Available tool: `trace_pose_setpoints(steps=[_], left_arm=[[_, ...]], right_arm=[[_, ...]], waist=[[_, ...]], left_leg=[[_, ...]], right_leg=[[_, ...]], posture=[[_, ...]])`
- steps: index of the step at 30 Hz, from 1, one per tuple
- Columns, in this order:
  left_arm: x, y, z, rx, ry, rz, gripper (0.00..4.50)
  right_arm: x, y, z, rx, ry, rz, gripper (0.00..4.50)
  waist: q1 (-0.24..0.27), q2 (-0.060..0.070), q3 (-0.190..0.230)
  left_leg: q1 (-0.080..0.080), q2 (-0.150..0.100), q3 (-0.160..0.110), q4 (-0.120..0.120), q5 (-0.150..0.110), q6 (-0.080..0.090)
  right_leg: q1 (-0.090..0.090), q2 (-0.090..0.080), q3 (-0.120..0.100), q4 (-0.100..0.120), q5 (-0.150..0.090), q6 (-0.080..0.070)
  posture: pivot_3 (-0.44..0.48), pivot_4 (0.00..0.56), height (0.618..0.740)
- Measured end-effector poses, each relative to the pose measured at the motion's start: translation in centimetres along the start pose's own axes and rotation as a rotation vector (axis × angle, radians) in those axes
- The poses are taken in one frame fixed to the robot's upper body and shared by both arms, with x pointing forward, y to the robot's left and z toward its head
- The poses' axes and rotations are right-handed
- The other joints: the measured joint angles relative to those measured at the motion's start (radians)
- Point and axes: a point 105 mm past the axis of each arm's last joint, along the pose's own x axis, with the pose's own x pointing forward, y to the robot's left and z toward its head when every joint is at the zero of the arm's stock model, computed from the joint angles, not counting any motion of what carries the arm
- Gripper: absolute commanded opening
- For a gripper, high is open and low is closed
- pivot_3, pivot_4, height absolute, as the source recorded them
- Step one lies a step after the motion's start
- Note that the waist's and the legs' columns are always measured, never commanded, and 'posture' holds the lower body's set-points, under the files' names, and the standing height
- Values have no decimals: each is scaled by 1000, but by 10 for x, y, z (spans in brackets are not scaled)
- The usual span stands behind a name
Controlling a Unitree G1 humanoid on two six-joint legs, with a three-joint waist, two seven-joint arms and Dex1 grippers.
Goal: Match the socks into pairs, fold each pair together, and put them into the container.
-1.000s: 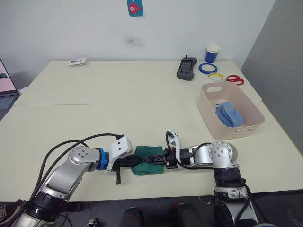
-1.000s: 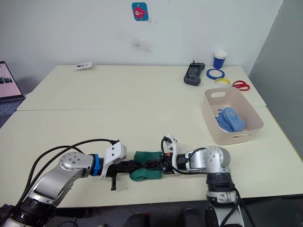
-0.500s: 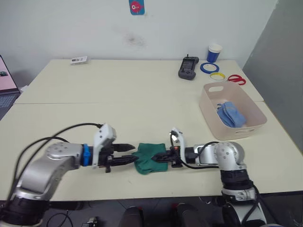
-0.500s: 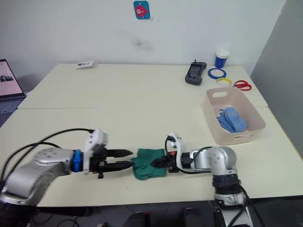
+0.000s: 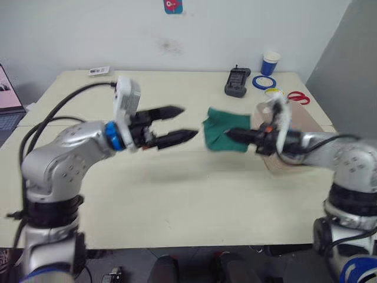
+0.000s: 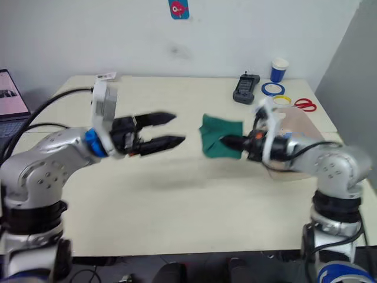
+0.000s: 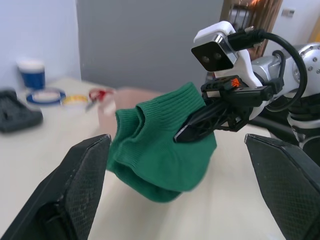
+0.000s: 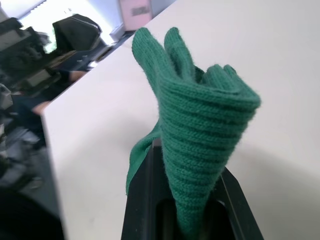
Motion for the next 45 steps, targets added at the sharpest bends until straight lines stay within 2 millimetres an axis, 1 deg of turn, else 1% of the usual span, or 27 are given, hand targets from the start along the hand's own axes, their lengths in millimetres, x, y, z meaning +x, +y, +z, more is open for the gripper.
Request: trace_pose_setpoints(steps=[1,3,4,5,6,7,8,9,10,11,12,15,16,19,21,23,26,29,31,32,33,36,40,42,45], left_arm=[[6,-1,1,8,-12,-9,4474],[18,-3,-5,-6,-26,-31,4474],[27,-6,-11,-20,-29,-52,4474],[33,-9,-13,-22,-30,-68,4474],[40,-13,-14,-16,-34,-85,4474],[44,-14,-14,-9,-39,-91,4474],[49,-15,-10,1,-62,-92,4474],[53,-15,-7,9,-77,-91,4474],[57,-16,-3,14,-97,-91,4474],[59,-16,-1,15,-109,-91,4474],[60,-16,-1,17,-116,-90,4474],[60,-15,-3,19,-109,-82,4474],[60,-15,-4,17,-107,-81,4474],[58,-17,-7,16,-104,-79,4474],[57,-19,-8,18,-102,-80,4500],[57,-20,-9,17,-101,-76,4500],[55,-19,-11,17,-91,-67,4500],[54,-20,-15,14,-81,-69,4500],[55,-21,-15,14,-80,-73,4500],[56,-22,-16,14,-79,-76,4500],[57,-22,-16,14,-78,-79,4500],[56,-21,-18,12,-73,-81,4500],[50,-16,-24,22,-37,-70,4500],[41,-9,-32,26,2,-38,4500],[20,9,-48,21,55,68,4500]], right_arm=[[-7,-12,8,-47,-15,-68,0],[-20,-45,19,-166,-18,-249,0],[-27,-72,23,-300,8,-390,0],[-33,-86,24,-372,29,-462,0],[-40,-103,24,-517,76,-541,0],[-43,-111,23,-595,113,-571,0],[-46,-121,17,-761,190,-588,0],[-46,-125,12,-839,239,-579,0],[-44,-129,0,-942,310,-542,0],[-42,-131,-11,-992,356,-507,0],[-38,-133,-30,-1053,433,-441,0],[-36,-142,-79,-1113,617,-309,0],[-37,-145,-91,-1128,663,-278,0],[-39,-144,-105,-1170,727,-182,0],[-41,-143,-110,-1161,750,-144,653],[-42,-143,-112,-1135,764,-120,1214],[-40,-140,-114,-1107,789,-68,2216],[-41,-140,-106,-1087,813,-39,3295],[-41,-139,-95,-1087,815,-30,3910],[-41,-139,-88,-1082,822,-20,4305],[-42,-138,-80,-1082,824,-14,4484],[-50,-134,-64,-1054,853,20,4484],[-61,-124,-33,-990,844,41,4484],[-64,-117,-16,-967,803,32,4484],[-57,-104,9,-933,645,-9,4484]], waist=[[0,0,0],[-1,0,0],[-1,0,0],[-2,0,0],[-2,0,0],[-3,0,0],[-5,0,0],[-6,0,0],[-7,0,0],[-7,0,0],[-8,0,0],[-7,2,2],[-7,4,3],[-7,4,3],[-5,4,3],[-4,4,3],[-4,4,3],[-5,4,3],[-5,4,3],[-5,4,3],[-5,4,3],[-3,5,4],[-4,6,4],[-5,6,4],[-8,6,5]], left_leg=[[0,0,0,0,0,0],[-1,0,1,0,0,0],[-1,0,2,0,0,0],[-2,0,2,0,0,0],[-3,0,3,0,0,0],[-4,0,3,0,0,0],[-4,0,4,0,1,-3],[-4,0,4,0,2,-3],[-4,1,4,0,2,-3],[-3,1,4,0,2,-4],[-2,1,4,0,2,-4],[-2,1,4,0,3,-5],[-2,0,4,1,3,-5],[2,0,5,1,3,-6],[7,0,5,1,3,-6],[7,0,4,1,4,-6],[7,0,4,1,5,-9],[7,0,4,1,6,-10],[7,0,4,1,6,-10],[7,0,4,1,6,-10],[7,0,4,1,6,-10],[7,0,4,1,6,-10],[7,0,4,1,6,-10],[7,1,3,1,5,-10],[8,2,3,1,5,-10]], right_leg=[[0,0,0,-1,-1,1],[0,0,1,-2,-1,2],[-1,0,2,-2,-1,2],[-1,0,2,-3,-1,2],[-3,0,3,-3,-1,2],[-4,0,3,-2,-2,3],[-5,0,5,-2,-2,3],[-5,0,5,-1,-2,3],[-5,0,5,-1,-2,3],[-5,0,5,-1,-2,3],[-5,0,6,0,-2,3],[-6,0,6,3,-2,3],[-6,0,6,4,-2,3],[-1,-1,6,4,-2,3],[3,-1,6,3,-2,3],[4,-1,6,3,-2,3],[4,-1,5,4,-2,3],[4,-1,6,4,-2,3],[4,-1,6,4,-1,3],[4,-1,5,4,-2,3],[4,-1,5,4,-2,3],[4,-1,5,4,-2,3],[4,-1,5,4,-2,3],[4,-2,5,4,-2,3],[4,-2,5,5,-1,2]], posture=[[0,150,740],[0,150,740],[0,150,740],[0,150,740],[0,150,740],[0,150,740],[0,150,740],[0,150,740],[0,150,740],[0,150,740],[0,150,740],[0,150,740],[0,150,740],[0,150,740],[0,150,740],[0,150,740],[0,150,740],[0,150,740],[0,150,740],[0,150,740],[0,150,740],[0,150,740],[0,150,740],[0,150,740],[0,150,740]])
